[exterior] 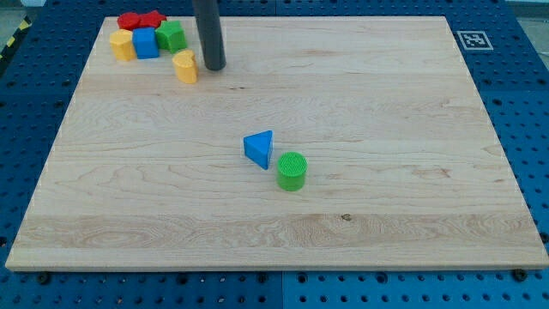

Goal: Push the yellow heart to the group of blocks

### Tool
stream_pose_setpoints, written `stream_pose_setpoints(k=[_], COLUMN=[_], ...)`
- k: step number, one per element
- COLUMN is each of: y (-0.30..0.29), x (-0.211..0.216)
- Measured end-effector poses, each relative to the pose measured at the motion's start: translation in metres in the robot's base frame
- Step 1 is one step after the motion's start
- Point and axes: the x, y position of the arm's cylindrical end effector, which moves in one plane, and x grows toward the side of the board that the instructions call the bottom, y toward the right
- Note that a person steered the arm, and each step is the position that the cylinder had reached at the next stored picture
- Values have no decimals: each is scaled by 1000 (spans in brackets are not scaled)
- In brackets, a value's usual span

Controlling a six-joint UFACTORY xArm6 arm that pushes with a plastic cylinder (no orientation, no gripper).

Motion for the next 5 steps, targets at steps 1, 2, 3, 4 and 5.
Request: stream_pose_setpoints(k=[1,2,3,4,5], y=[-3,-6,-13,-31,-47], x=[25,28,25,13,-1])
